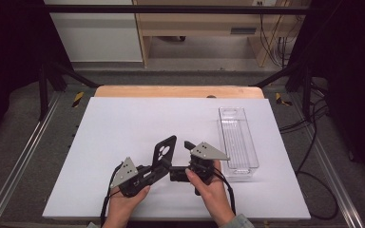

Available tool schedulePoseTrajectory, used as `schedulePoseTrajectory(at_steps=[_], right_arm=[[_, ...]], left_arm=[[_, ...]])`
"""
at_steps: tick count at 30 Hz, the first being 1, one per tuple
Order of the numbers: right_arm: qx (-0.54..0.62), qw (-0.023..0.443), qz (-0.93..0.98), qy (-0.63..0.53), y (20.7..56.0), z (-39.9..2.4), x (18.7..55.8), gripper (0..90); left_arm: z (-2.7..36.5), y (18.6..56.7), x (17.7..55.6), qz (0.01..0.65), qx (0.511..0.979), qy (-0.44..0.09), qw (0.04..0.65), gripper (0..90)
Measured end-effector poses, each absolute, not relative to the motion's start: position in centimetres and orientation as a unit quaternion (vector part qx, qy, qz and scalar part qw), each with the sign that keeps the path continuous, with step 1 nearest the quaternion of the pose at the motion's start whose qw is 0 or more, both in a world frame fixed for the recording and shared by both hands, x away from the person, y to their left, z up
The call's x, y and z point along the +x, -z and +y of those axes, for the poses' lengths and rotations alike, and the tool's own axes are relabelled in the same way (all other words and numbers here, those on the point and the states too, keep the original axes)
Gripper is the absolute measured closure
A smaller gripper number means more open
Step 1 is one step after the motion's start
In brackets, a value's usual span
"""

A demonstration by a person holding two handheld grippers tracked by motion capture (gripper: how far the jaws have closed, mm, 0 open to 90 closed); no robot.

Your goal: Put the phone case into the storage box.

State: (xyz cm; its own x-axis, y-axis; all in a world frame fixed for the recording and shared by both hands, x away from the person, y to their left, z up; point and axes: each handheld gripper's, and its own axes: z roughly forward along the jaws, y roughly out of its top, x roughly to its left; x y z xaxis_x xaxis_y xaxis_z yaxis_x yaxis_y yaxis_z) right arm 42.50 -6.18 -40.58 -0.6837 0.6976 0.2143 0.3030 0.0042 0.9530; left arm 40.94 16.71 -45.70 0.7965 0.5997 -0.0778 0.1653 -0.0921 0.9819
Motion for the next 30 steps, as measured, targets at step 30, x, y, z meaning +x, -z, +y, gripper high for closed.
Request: schedulePoseTrajectory(at_steps=[30], right_arm=[[0.366,0.12,0.669,-0.636,40.6,-5.5,42.1,3.3]], left_arm=[[15.0,45.6,39.9,0.244,0.724,-0.161,0.625,84.8]])
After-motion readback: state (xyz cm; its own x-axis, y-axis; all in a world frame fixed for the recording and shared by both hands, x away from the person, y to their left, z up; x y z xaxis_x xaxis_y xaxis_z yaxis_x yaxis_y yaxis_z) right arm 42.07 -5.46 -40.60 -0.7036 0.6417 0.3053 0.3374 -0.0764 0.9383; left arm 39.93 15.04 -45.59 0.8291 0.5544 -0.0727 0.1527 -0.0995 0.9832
